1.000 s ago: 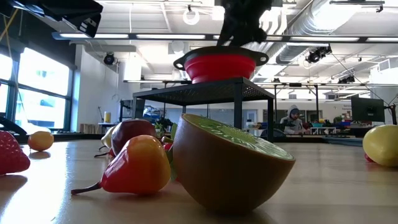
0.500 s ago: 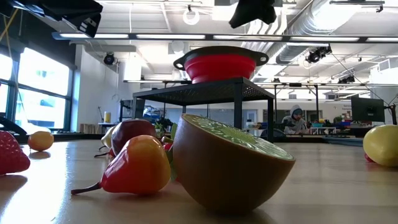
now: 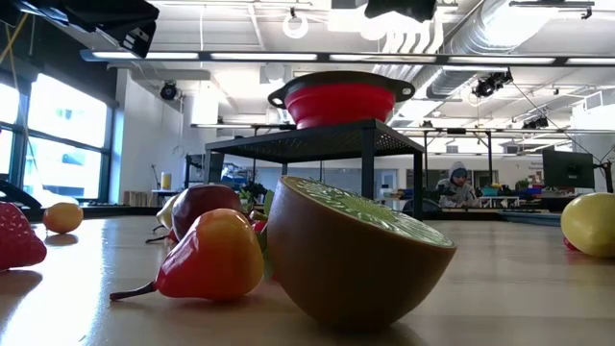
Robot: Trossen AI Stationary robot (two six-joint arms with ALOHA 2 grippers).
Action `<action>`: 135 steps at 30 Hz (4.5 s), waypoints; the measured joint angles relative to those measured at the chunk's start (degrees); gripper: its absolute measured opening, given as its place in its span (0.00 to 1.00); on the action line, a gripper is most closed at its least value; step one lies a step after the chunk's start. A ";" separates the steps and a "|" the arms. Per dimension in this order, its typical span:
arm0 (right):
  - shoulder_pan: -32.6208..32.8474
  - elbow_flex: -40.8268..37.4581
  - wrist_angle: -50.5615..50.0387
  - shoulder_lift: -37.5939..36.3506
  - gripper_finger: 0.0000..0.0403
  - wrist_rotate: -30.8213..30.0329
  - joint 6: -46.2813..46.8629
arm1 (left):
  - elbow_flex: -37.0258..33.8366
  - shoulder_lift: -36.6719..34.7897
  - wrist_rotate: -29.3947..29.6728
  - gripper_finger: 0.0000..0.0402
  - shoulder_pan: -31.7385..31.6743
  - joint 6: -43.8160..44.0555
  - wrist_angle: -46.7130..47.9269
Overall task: Pick & Place Fruit
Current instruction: Put the strawberry into the strainer bowl on the shelf
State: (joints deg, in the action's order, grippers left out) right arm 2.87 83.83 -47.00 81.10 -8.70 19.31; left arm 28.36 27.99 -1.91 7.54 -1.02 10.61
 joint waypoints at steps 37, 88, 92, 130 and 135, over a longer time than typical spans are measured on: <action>18.56 -5.20 -8.62 -0.07 0.01 -9.52 38.01 | 0.00 -0.02 -0.02 0.05 -0.01 2.82 5.03; 16.04 -25.92 -13.25 -0.02 0.47 13.56 46.58 | 0.00 -0.01 0.02 0.05 0.00 2.82 4.99; 16.16 -26.25 -11.86 0.00 0.47 13.15 46.58 | 0.00 -0.02 0.02 0.05 0.01 2.82 5.01; 18.91 -37.99 1.76 0.50 0.40 14.17 46.42 | 0.00 -0.02 0.02 0.05 0.00 3.00 4.96; 19.29 -37.99 1.59 0.83 0.40 13.52 45.48 | 0.00 0.00 0.00 0.05 -0.01 3.04 4.96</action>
State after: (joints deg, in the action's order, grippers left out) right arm 22.16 45.84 -45.41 81.93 4.82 64.79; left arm 28.36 27.99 -1.91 7.53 2.02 15.57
